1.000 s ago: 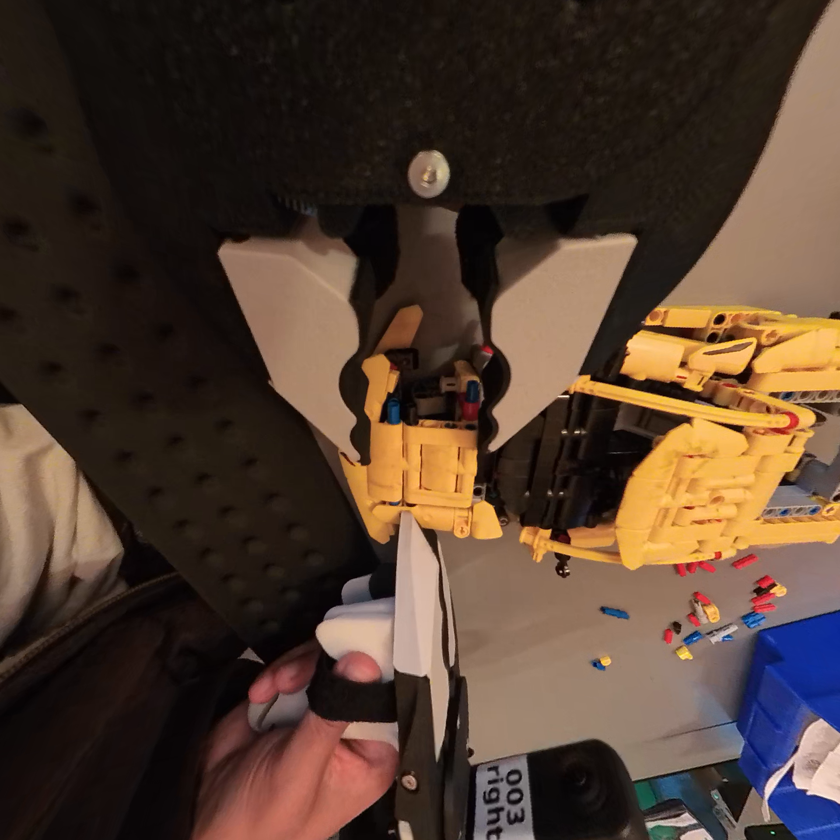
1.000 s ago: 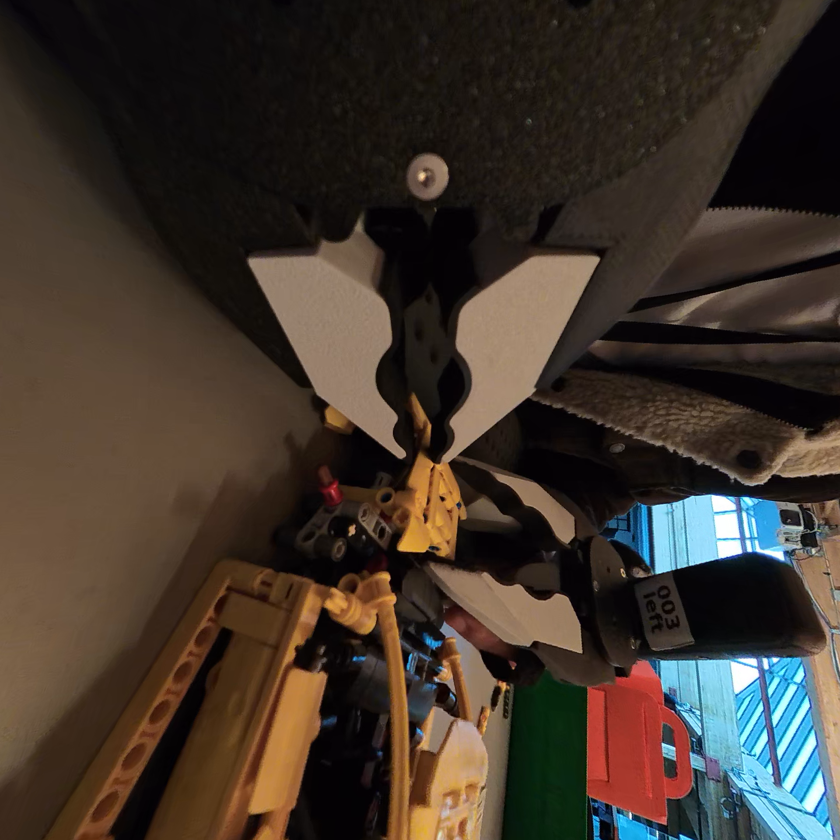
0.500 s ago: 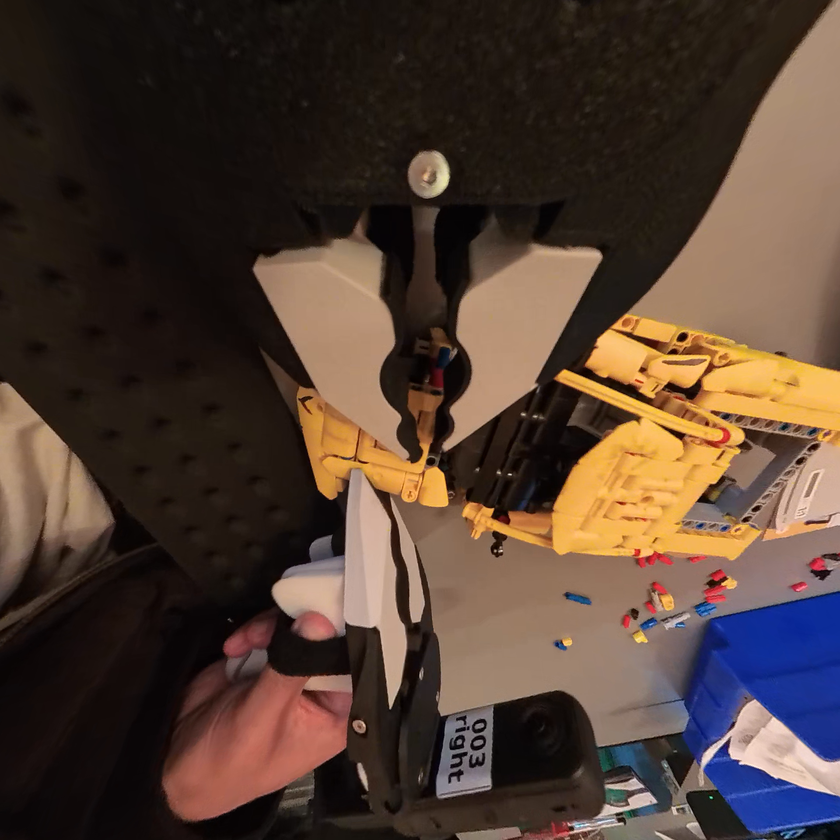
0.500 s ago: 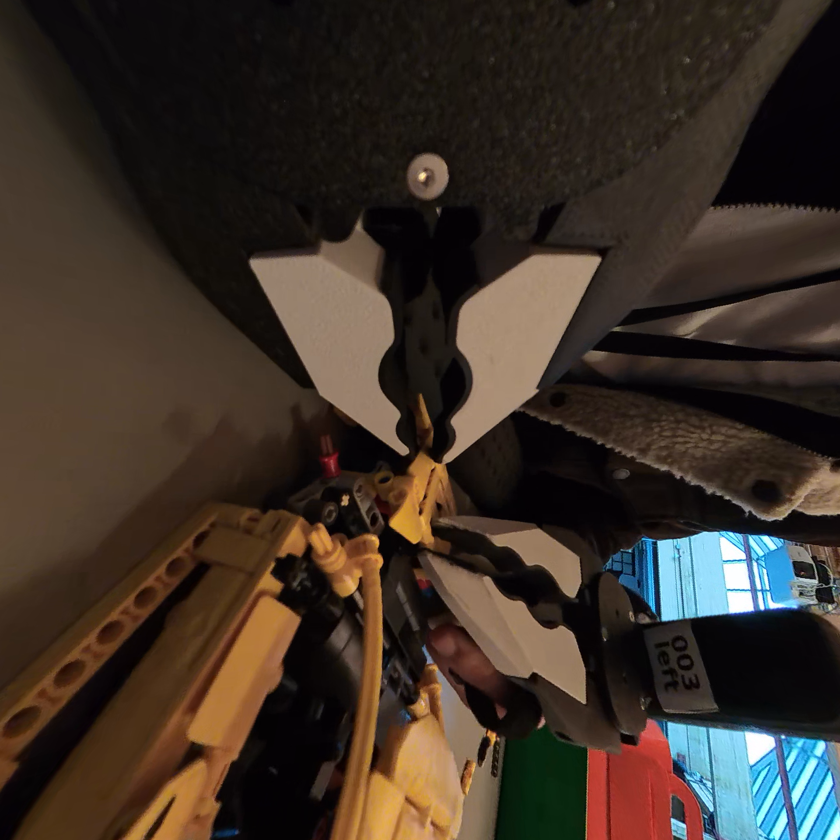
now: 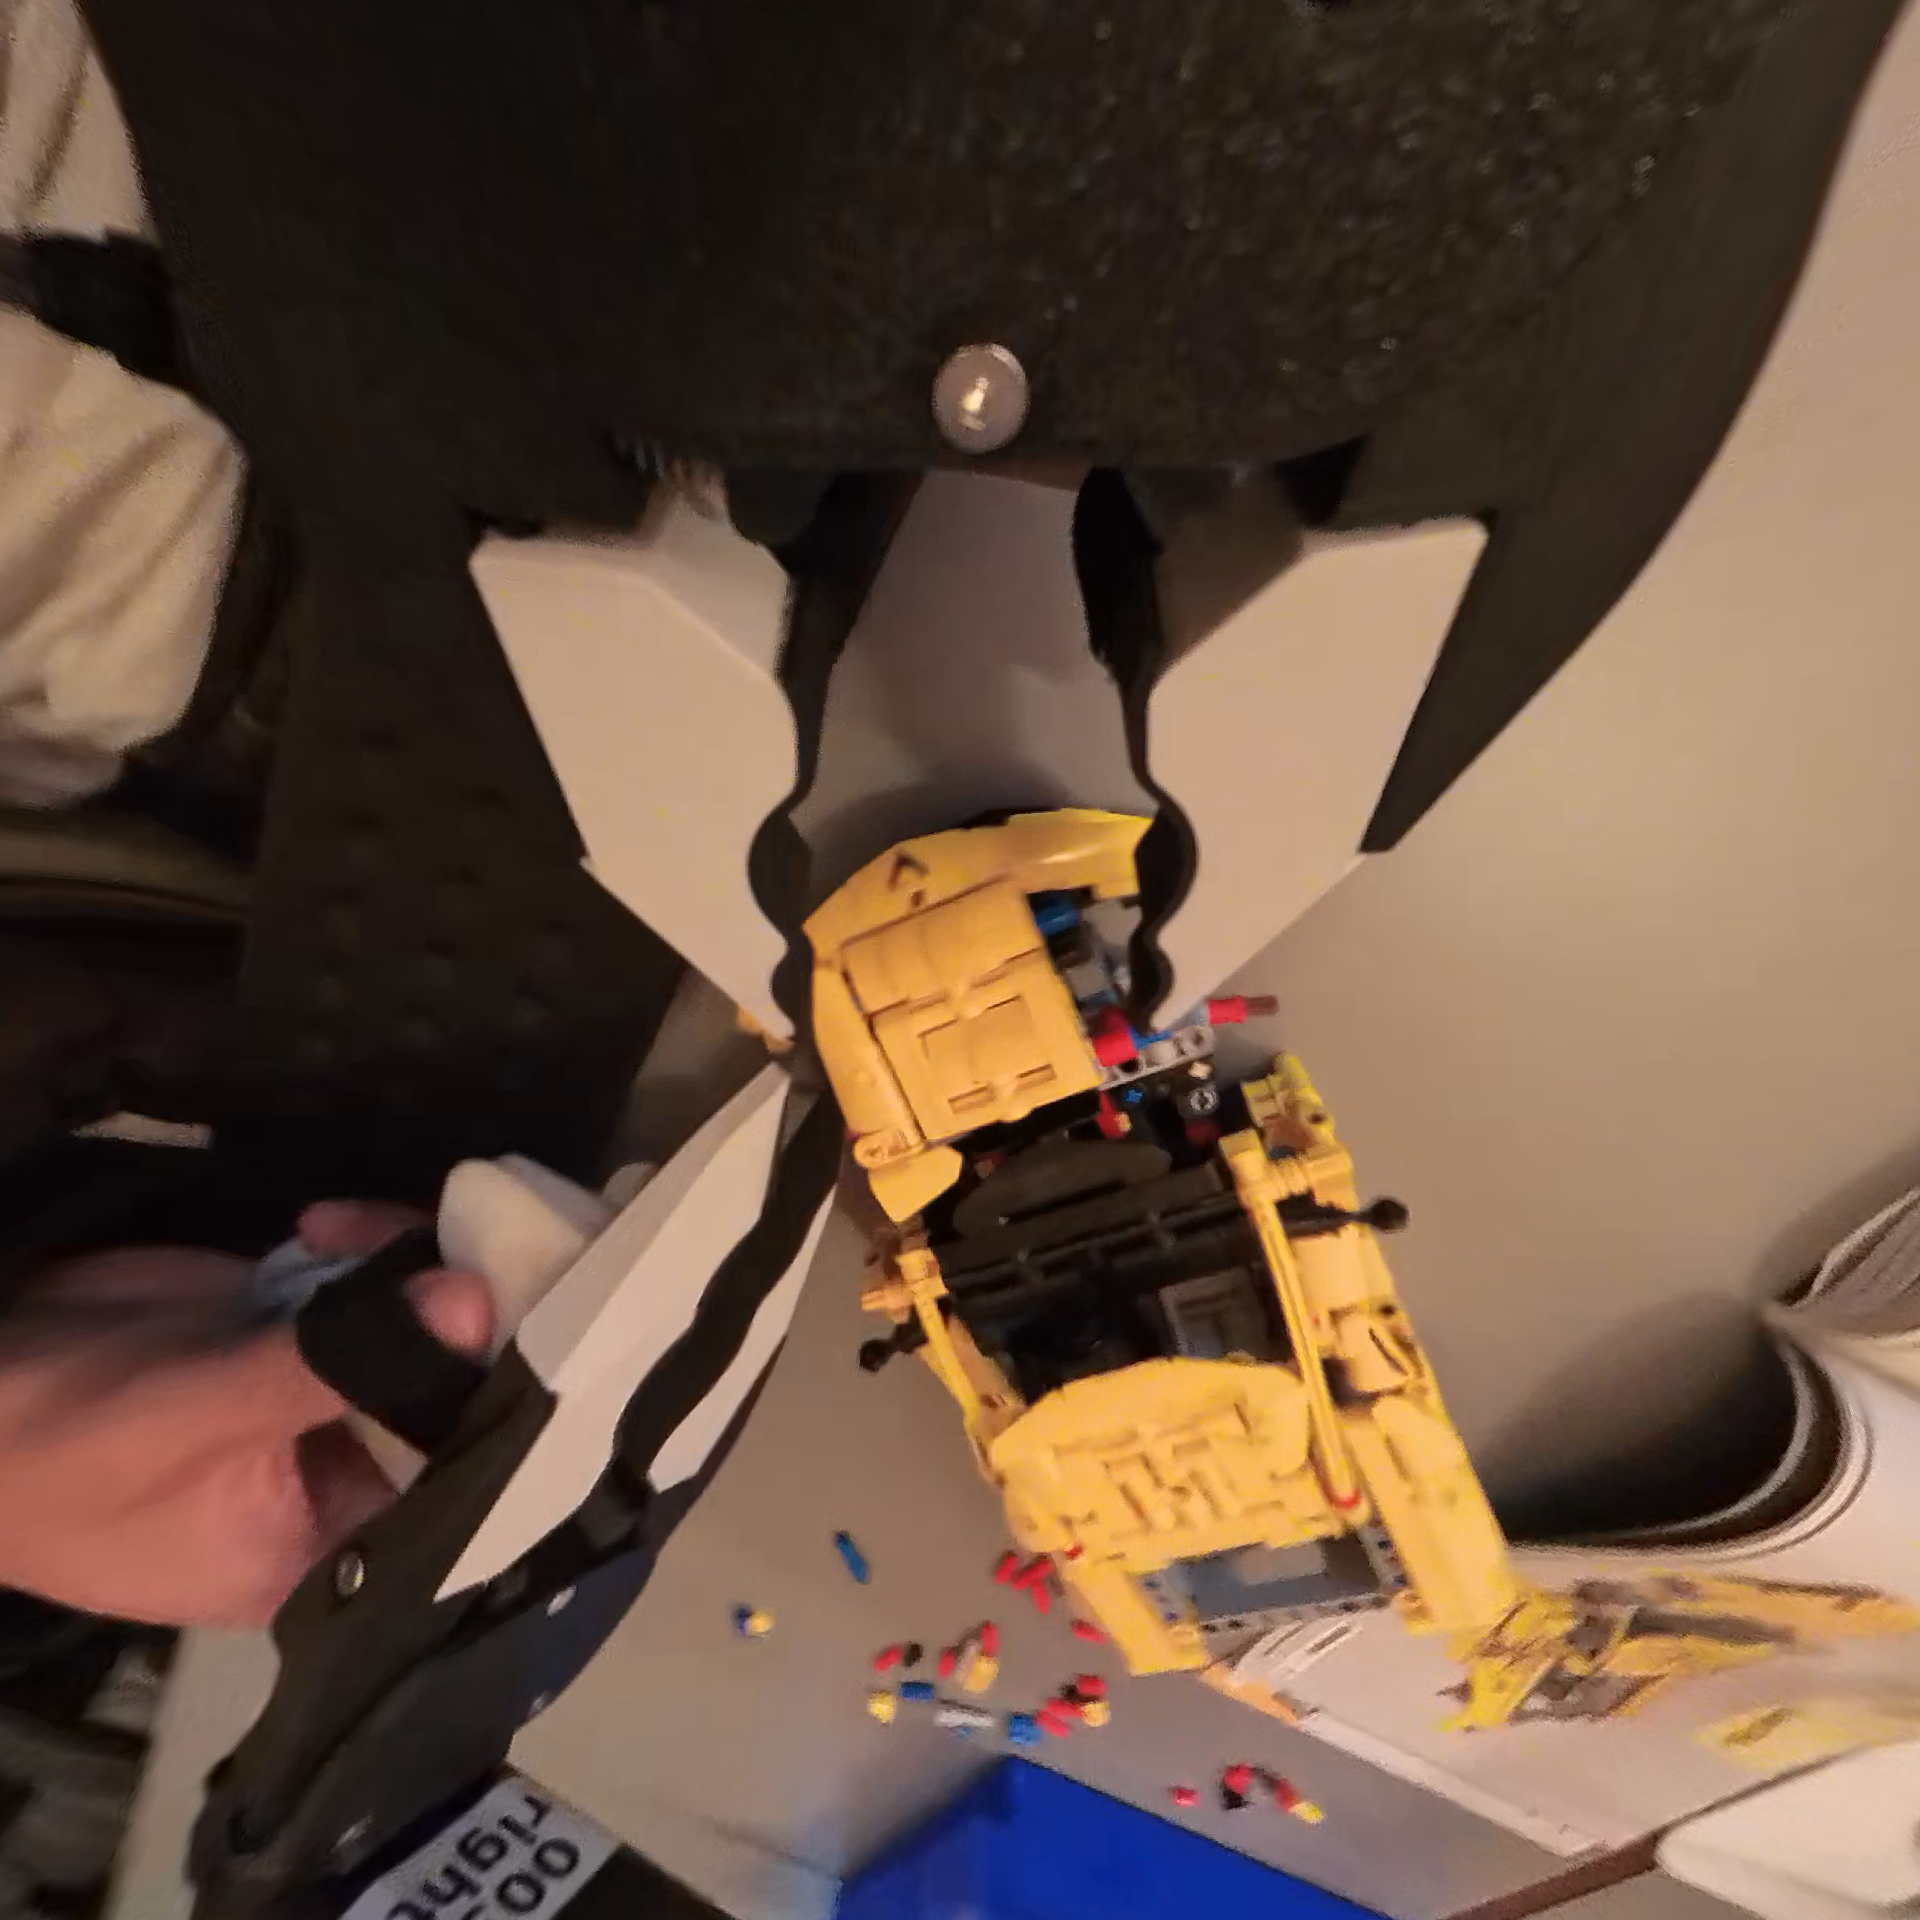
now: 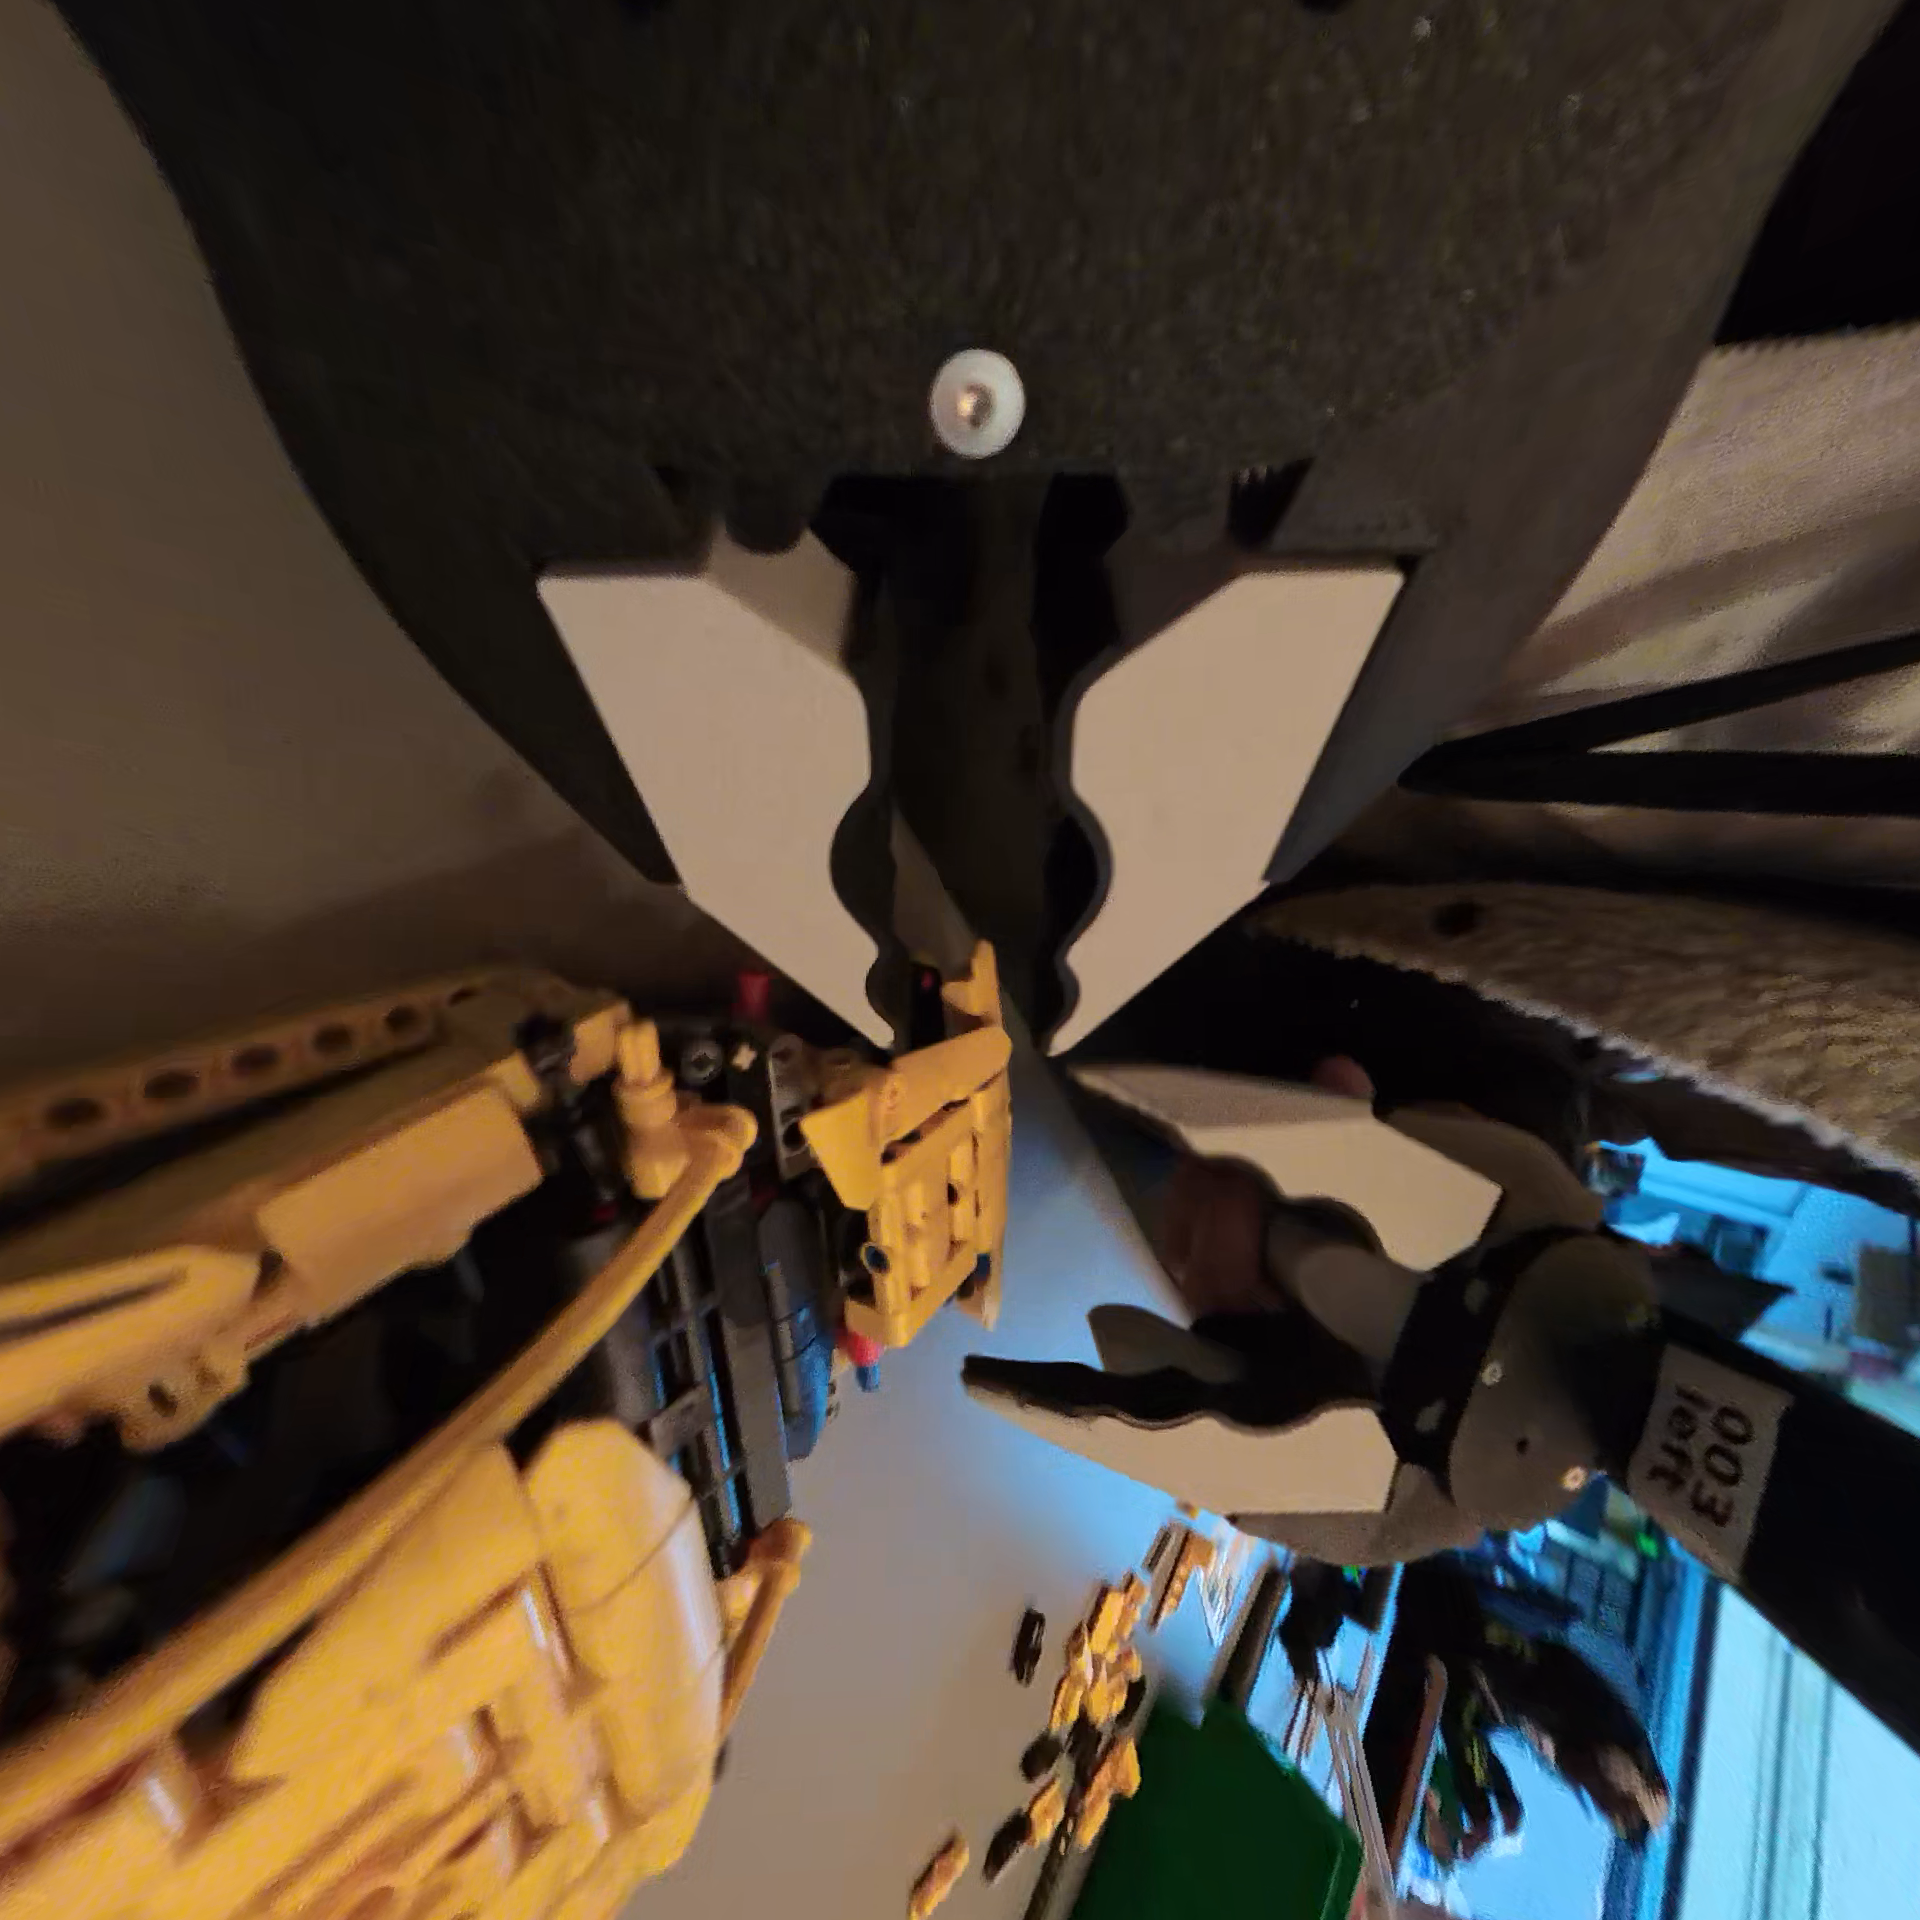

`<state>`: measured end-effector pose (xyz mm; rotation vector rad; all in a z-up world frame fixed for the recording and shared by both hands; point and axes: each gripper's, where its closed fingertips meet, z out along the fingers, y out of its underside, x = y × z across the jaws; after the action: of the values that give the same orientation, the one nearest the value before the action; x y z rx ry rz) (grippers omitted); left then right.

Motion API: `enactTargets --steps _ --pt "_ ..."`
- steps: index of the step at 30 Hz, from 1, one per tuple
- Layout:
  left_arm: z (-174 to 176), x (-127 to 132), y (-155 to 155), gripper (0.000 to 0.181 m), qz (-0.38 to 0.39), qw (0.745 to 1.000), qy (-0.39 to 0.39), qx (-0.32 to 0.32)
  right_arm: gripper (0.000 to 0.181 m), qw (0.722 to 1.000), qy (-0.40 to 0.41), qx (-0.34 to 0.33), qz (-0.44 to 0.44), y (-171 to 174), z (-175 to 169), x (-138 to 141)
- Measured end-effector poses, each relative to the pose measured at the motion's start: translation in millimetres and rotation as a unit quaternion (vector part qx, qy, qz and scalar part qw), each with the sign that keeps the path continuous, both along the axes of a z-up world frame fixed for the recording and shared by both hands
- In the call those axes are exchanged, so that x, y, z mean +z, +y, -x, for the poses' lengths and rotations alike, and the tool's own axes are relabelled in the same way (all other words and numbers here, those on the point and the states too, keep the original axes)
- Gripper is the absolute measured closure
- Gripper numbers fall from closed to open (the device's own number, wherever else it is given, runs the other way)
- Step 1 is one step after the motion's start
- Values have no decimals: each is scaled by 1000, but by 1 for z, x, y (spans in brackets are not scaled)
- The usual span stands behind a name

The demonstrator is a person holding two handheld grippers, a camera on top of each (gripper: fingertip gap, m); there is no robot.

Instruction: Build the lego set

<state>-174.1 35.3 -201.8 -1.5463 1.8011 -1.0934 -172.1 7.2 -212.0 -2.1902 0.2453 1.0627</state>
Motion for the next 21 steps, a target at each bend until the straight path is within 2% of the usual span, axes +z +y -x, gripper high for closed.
enactTargets --steps 1,3,4,6,8,10,11,12,13,16,17,19,21 --pt "0 -4 1 115 -4 1000 10 20 158 1000 0 16 -3 6 5 0" --pt "5 -10 2 110 -28 999 21 40 172 998 -7 63 -14 11 17 4" --pt "7 -11 8 110 -58 997 21 49 168 995 -30 91 -10 6 18 2" --pt "12 -13 21 109 -104 992 21 67 175 986 -53 160 -7 -12 19 12" --pt "11 -14 20 110 -96 994 14 58 163 966 -143 211 -38 -18 1 22" --pt "8 -13 19 109 -100 994 11 38 136 929 -238 245 -144 2 -11 46" --pt "6 -13 21 108 -107 994 8 23 133 913 -266 258 -170 11 -12 53" --pt "5 -13 23 106 -108 994 5 11 127 892 -289 292 -187 17 -10 53" --pt "5 -13 29 106 -108 994 5 6 116 859 -307 354 -206 18 -5 47" --pt "10 -12 59 108 -117 993 6 25 106 798 -330 467 -190 39 11 27" --pt "14 -12 67 108 -119 992 3 28 109 771 -355 492 -192 51 14 24" --pt "22 -11 87 108 -103 994 -4 47 119 708 -431 516 -214 82 13 18" --pt "32 -9 105 108 -69 995 -16 67 116 675 -466 537 -196 103 9 8"
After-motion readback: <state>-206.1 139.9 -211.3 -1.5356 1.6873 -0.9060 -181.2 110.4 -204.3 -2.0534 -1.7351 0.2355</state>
